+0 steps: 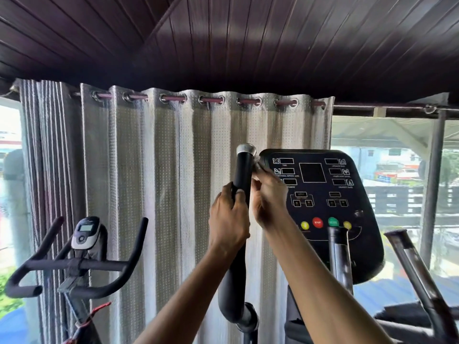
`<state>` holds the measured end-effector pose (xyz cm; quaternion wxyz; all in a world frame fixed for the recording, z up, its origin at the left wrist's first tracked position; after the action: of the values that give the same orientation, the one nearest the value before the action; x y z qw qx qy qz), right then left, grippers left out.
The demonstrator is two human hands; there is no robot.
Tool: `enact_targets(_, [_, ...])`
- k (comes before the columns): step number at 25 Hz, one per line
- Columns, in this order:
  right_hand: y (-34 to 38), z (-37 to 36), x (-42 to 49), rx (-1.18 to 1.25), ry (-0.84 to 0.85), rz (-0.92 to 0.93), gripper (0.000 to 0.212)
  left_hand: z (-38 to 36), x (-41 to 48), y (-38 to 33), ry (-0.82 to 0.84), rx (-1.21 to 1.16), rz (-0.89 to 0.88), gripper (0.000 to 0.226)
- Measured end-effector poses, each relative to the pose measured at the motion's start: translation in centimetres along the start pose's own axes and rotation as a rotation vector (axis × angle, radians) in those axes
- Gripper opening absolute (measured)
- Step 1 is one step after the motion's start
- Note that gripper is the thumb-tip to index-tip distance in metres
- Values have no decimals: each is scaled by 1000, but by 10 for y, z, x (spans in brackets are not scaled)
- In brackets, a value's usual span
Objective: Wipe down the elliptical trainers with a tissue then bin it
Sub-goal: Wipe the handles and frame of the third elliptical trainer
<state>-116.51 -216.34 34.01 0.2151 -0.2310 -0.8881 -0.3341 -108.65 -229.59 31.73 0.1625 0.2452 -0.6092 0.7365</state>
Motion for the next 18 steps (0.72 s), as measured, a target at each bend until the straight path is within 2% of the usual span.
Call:
enact_targets(1, [19,2,-2,-121,-23,166,13,0,0,1,-1,3,0,32])
enact_targets(4, [75,-43,-13,-971,92,734,13,0,1,3,2,14,11,27])
enact_targets(5, [81,-61,-13,-1197,146,832,14,0,1,2,5,14,12,23])
enact_targets(7, [83,-97,-10,-1537,289,912,11,0,-1,-3,12,15,2,23])
enact_targets(8, [78,-117,-10,-1715,395,899,9,0,-2,-4,14,14,1,26])
enact_targets(10, [57,-147,-5,-2046,596,703,4,1,-5,-8,15,3,8,17])
enact_targets(13, [34,-175,3,-2338,713,411,9,4,-7,-10,12,-4,22,22])
enact_targets(16, [39,-183,14,-2337,697,355,14,6,-9,-12,23,6,2,19])
enact_targets(18, [46,-171,18,-2240,714,311,4,6,-8,-8,33,-16,22,28])
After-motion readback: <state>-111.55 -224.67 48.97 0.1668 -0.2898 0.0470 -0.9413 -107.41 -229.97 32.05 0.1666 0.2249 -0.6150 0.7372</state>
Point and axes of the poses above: each hand's wrist, its own x-axis towards the middle knuckle, its own z-axis out of the back of the hand, y = z × x, the point moved 9 cm from there along x, towards the middle knuckle, and after that the axes turned 5 degrees about y, right-handed, at the moved point
